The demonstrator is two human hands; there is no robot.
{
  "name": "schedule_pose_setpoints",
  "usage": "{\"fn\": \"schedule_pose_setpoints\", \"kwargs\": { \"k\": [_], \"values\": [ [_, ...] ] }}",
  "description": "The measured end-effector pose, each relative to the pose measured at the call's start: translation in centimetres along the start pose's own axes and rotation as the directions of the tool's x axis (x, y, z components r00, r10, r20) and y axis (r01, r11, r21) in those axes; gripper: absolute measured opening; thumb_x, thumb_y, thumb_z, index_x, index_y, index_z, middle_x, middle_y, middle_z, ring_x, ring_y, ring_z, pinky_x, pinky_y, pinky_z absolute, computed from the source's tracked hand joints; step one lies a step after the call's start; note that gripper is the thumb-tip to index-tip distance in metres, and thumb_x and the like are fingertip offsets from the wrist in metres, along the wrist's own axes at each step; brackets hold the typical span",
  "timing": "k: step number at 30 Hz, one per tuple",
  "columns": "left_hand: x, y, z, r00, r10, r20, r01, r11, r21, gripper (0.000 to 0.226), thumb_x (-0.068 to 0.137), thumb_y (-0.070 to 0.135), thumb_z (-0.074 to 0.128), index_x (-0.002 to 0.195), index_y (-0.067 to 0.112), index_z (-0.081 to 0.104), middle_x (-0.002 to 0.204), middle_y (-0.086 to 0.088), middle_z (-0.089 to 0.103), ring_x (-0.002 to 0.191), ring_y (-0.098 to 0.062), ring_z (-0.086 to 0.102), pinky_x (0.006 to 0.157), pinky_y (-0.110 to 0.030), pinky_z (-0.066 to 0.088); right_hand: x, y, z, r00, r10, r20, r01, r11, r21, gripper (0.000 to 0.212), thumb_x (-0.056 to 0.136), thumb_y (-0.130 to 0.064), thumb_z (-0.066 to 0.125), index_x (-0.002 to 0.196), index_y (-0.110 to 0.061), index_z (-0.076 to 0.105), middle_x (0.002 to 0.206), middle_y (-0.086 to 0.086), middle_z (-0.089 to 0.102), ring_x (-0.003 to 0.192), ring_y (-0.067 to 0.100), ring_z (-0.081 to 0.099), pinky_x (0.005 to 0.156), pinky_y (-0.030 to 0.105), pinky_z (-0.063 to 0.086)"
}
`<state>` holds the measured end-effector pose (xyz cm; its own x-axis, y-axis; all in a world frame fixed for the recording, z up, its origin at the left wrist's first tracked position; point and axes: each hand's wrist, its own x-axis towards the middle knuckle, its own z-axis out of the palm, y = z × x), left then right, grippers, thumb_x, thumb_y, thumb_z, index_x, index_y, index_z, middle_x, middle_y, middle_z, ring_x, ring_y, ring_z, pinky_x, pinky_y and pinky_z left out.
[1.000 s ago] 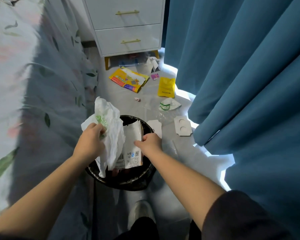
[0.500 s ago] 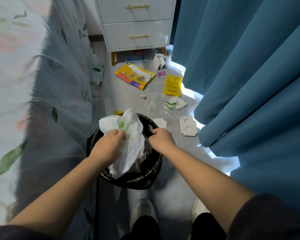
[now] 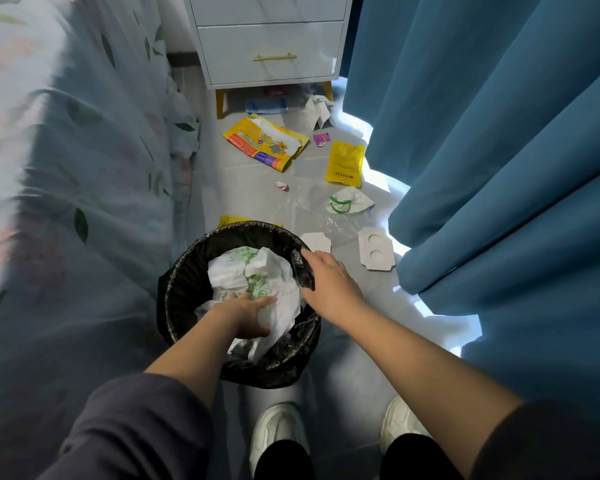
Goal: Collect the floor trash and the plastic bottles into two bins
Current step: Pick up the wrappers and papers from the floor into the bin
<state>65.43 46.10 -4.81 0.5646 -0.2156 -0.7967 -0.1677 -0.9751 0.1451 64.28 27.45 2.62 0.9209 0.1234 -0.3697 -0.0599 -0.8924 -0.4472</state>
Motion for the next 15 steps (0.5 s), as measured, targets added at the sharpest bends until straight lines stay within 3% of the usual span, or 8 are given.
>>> {"fn": "schedule_pose_setpoints", "kwargs": {
  "k": [6,9,12,15],
  "values": [
    [1.7,1.0,0.7,0.996,-0.024,0.086,0.021,0.999,0.032,0.079,0.086,0.048,0.051,0.145,0.051,-0.001,0.159,-0.011,-0.009,0.146,-0.036,0.01,0.116,-0.052,0.019,0.7,1.5,1.2,0.996,-0.026,0.088,0.035,0.994,-0.107,0.068,0.096,-0.024,0.045,0.152,-0.033,0.007,0.16,-0.009,0.003,0.135,0.026,0.032,0.098,0.041,0.042],
    [1.0,1.3,-0.3,0.998,0.005,0.056,-0.008,0.999,0.051,0.077,0.087,0.047,0.052,0.147,0.046,0.004,0.159,-0.014,0.007,0.142,-0.037,0.021,0.114,-0.048,0.027,0.7,1.5,1.6,0.997,-0.025,0.067,0.033,0.991,-0.128,0.066,0.097,-0.023,0.042,0.152,-0.033,0.007,0.16,-0.01,-0.001,0.134,0.026,0.032,0.096,0.04,0.041],
    [-0.9,1.2,-1.5,0.977,0.083,-0.196,-0.046,0.982,0.186,0.065,0.084,0.05,0.053,0.142,0.039,0.026,0.139,-0.009,0.041,0.12,-0.032,0.051,0.091,-0.04,0.045,0.7,1.5,1.7,0.998,-0.02,0.063,0.028,0.992,-0.126,0.065,0.097,-0.022,0.04,0.151,-0.033,0.007,0.16,-0.011,-0.003,0.134,0.025,0.032,0.095,0.041,0.041],
    [-2.1,0.6,-1.4,0.815,0.182,-0.551,-0.039,0.964,0.262,0.062,0.073,0.051,0.065,0.126,0.028,0.042,0.132,-0.007,0.04,0.113,-0.03,0.051,0.076,-0.038,0.05,0.7,1.4,1.6,0.998,-0.025,0.063,0.033,0.992,-0.125,0.065,0.097,-0.022,0.04,0.151,-0.033,0.006,0.16,-0.01,-0.003,0.134,0.025,0.032,0.097,0.042,0.04]
  ]
}}
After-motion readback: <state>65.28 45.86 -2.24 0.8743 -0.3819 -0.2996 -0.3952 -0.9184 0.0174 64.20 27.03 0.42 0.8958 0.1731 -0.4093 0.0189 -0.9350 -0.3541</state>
